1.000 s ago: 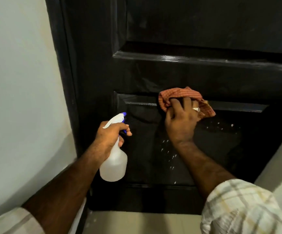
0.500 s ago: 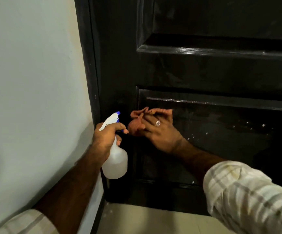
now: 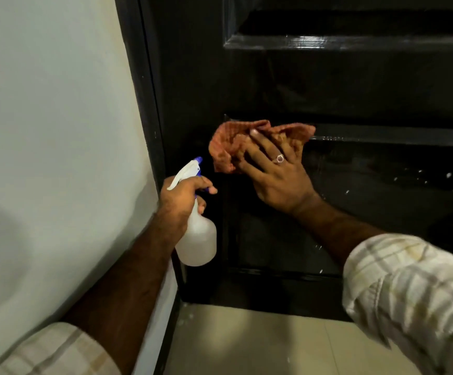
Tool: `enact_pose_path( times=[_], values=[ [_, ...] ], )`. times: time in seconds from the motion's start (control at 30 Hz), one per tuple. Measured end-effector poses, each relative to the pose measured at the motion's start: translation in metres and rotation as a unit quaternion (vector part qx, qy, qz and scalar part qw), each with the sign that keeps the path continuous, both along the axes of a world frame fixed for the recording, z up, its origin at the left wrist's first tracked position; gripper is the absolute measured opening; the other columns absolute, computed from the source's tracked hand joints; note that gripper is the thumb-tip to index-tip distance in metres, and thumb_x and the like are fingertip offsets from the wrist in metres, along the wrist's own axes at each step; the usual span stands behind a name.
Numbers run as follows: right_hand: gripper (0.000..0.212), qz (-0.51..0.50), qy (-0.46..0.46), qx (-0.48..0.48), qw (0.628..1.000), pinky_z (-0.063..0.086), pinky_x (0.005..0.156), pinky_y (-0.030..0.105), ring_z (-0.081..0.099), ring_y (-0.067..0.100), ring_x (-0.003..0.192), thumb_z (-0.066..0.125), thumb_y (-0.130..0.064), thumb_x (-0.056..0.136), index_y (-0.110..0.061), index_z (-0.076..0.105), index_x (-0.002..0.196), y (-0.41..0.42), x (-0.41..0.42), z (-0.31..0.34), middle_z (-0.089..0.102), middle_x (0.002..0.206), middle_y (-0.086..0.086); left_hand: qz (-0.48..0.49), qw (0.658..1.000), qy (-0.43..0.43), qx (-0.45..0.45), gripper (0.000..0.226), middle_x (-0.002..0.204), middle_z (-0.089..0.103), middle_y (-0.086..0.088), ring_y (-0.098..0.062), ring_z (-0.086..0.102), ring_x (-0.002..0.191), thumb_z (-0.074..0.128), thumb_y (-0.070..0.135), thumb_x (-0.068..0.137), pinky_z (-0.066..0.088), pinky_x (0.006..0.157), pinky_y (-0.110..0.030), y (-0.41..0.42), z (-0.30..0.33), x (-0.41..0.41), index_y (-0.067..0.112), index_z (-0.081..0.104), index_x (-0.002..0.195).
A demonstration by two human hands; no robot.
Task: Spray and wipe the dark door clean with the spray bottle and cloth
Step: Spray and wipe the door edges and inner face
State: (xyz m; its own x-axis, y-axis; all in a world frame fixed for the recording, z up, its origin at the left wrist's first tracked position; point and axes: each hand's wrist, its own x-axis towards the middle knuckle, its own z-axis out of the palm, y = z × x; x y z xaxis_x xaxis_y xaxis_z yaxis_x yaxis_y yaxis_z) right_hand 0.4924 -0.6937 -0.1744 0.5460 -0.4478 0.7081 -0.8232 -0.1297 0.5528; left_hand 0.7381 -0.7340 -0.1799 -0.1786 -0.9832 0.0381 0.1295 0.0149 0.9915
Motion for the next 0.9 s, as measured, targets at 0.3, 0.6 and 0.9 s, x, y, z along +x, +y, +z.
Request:
enact_pose_path(
  times=[0.3, 0.6, 0.9],
  values=[
    [0.055, -0.046, 0.097, 0.353, 0.930, 0.051, 0.106, 0.059, 0.060, 0.017, 0.137, 0.054, -0.062, 0.101, -0.037, 0.056, 0.150, 0.053, -0.026, -0.183, 0.051, 0.159, -0.014, -0.025, 0.999, -0.024, 0.029, 0.014, 0.092, 0.076, -0.028, -0.023, 0.046, 0.043, 0.066, 0.004, 0.093, 0.041, 0.041, -0.027, 0.007, -0.014, 0.000, -0.008, 0.074, 0.096],
    [0.021, 0.113, -0.122, 0.047, 0.985, 0.039, 0.117, 0.060, 0.059, 0.042, 0.133, 0.071, -0.009, 0.097, 0.002, 0.074, 0.115, 0.014, -0.006, 0.006, 0.066, 0.138, 0.024, -0.015, 0.999, 0.014, 0.027, 0.024, 0.082, 0.072, -0.026, -0.024, 0.049, 0.046, 0.059, -0.004, 0.093, 0.037, 0.040, -0.028, 0.009, -0.018, -0.010, 0.011, 0.077, 0.090],
    [0.065, -0.025, -0.096, 0.121, 0.988, 0.043, 0.105, 0.043, 0.053, 0.030, 0.138, 0.055, -0.028, 0.102, -0.024, 0.039, 0.165, 0.021, -0.006, -0.143, 0.039, 0.169, 0.006, -0.012, 0.999, -0.032, 0.017, 0.023, 0.077, 0.074, -0.014, -0.023, 0.051, 0.043, 0.061, 0.002, 0.093, 0.041, 0.041, -0.027, 0.008, -0.069, -0.020, 0.007, 0.078, 0.078]
  ],
)
